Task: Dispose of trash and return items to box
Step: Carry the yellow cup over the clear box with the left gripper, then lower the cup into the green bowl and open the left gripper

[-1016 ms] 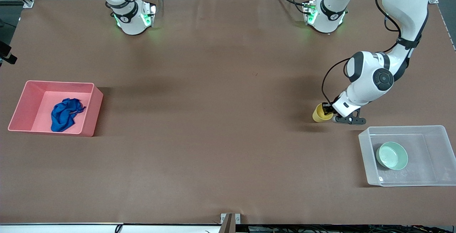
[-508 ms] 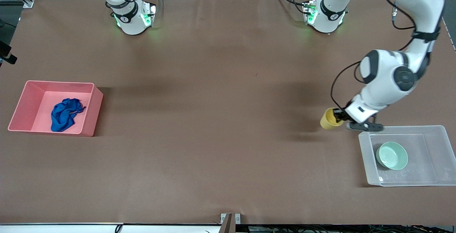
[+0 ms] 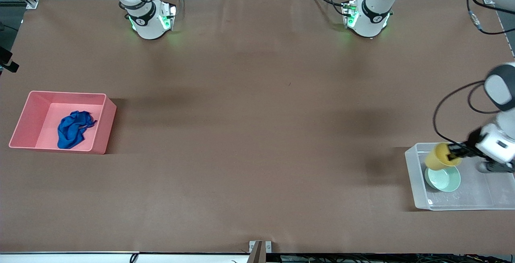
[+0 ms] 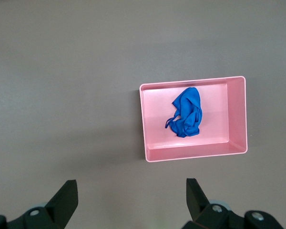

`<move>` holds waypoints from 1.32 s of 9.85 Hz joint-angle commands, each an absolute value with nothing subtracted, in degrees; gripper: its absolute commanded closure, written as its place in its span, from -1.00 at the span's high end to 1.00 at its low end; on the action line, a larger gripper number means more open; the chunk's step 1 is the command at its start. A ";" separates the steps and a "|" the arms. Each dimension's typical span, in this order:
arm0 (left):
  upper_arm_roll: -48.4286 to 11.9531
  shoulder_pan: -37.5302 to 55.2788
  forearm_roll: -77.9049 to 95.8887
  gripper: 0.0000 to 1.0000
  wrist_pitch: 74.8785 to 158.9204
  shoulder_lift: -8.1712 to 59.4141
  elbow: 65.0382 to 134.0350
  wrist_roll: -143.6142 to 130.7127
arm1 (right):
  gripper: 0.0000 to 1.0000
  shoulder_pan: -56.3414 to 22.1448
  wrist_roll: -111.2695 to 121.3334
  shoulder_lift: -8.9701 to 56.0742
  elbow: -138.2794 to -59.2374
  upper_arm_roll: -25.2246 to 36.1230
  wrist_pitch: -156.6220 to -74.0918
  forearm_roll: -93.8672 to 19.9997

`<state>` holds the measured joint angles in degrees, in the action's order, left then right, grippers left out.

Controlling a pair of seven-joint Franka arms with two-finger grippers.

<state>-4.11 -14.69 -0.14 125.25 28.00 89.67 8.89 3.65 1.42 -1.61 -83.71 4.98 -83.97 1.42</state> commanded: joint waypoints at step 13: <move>1.76 -7.31 1.93 1.00 126.25 26.76 87.44 10.19 | 1.00 3.69 1.49 -2.11 -84.20 4.75 -83.94 2.29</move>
